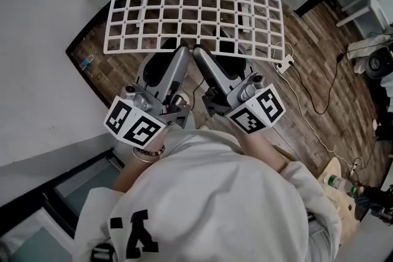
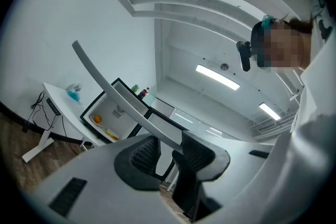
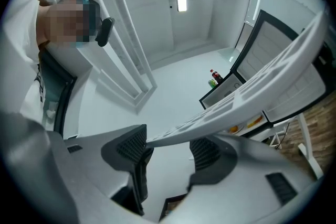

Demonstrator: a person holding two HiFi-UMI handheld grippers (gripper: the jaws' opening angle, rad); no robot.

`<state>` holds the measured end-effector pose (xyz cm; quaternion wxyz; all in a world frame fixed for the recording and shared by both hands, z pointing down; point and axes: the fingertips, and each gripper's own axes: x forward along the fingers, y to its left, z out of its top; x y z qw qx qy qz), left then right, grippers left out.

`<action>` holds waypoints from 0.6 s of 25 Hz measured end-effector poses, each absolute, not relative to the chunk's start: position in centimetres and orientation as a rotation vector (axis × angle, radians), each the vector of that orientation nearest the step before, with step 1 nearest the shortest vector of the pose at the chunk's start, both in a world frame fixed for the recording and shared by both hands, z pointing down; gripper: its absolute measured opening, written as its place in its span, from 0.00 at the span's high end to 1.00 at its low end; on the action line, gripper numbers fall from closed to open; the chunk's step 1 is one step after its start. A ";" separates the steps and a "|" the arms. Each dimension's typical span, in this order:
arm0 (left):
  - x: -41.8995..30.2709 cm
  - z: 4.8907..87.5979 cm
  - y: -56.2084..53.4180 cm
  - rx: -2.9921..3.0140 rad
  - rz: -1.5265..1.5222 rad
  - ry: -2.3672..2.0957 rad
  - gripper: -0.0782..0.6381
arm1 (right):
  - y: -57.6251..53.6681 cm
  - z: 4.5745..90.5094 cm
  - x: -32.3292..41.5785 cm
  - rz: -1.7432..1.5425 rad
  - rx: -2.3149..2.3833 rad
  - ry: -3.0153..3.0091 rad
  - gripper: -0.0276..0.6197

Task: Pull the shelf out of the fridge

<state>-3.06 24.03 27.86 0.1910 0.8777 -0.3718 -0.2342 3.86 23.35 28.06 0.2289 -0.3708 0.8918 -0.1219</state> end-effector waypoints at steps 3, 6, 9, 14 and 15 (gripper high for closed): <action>-2.5 27.6 26.9 2.459 -0.668 -1.059 0.71 | 26.1 27.7 4.4 -0.331 -1.006 2.470 0.55; -2.0 27.3 29.1 2.461 -0.677 -1.071 0.71 | 28.2 27.5 4.9 -0.324 -0.991 2.479 0.55; -1.7 27.6 30.6 2.460 -0.675 -1.072 0.71 | 29.8 27.7 5.1 -0.312 -0.991 2.492 0.55; -1.9 27.7 30.6 2.466 -0.670 -1.057 0.71 | 29.9 27.8 4.9 -0.292 -1.016 2.496 0.55; -1.9 27.6 30.4 2.465 -0.678 -1.049 0.71 | 29.8 27.6 4.8 -0.266 -1.021 2.502 0.55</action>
